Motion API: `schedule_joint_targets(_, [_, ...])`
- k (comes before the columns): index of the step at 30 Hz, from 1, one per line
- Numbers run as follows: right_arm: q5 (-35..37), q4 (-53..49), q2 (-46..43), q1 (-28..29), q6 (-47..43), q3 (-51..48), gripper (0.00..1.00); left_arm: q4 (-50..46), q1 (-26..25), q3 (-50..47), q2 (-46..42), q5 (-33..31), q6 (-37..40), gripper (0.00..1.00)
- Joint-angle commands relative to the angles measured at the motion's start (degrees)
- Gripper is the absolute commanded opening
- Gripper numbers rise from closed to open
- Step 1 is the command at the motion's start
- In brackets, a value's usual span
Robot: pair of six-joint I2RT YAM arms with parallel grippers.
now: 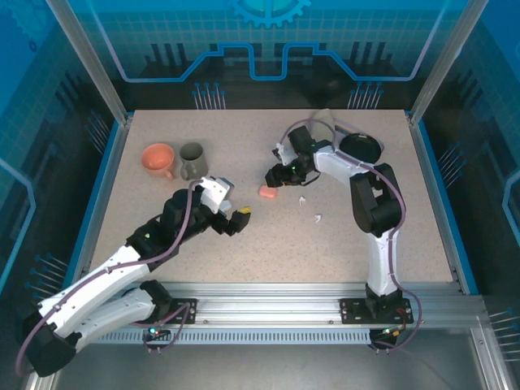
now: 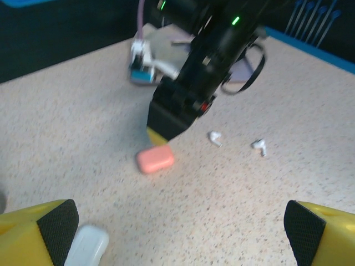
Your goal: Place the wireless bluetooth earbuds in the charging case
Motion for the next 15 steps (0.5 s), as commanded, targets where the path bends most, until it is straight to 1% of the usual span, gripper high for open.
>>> schedule_joint_targets(1, [1.33, -0.67, -5.26, -1.01, -2.68, -0.23, 0.57, -3.63, 1.39, 2.61, 0.98, -3.95, -4.5, 0.99])
schedule_joint_targets(3, [1.2, 1.27, -7.43, -1.09, -4.28, -1.62, 0.6, -4.75, 3.42, 2.94, 1.69, -5.36, -8.71, 0.99])
schedule_joint_targets(5, [0.17, 3.44, -9.32, -1.06, -6.21, -2.83, 0.63, -7.13, 6.97, 3.74, 2.47, -5.4, -14.37, 0.99])
schedule_joint_targets(9, [-3.0, 8.68, -13.06, -0.74, -11.43, -5.91, 0.68, -11.84, 16.33, 4.53, 3.97, -1.06, -23.22, 0.99])
schedule_joint_targets(13, [-6.33, 12.32, -16.54, -0.61, -17.76, -8.01, 0.72, -15.42, 23.56, 5.05, 5.52, 3.95, -27.73, 0.99])
schedule_joint_targets(15, [-7.42, 14.37, -18.38, -0.61, -20.76, -9.27, 0.76, -16.67, 26.79, 5.12, 6.59, 7.04, -29.78, 0.99])
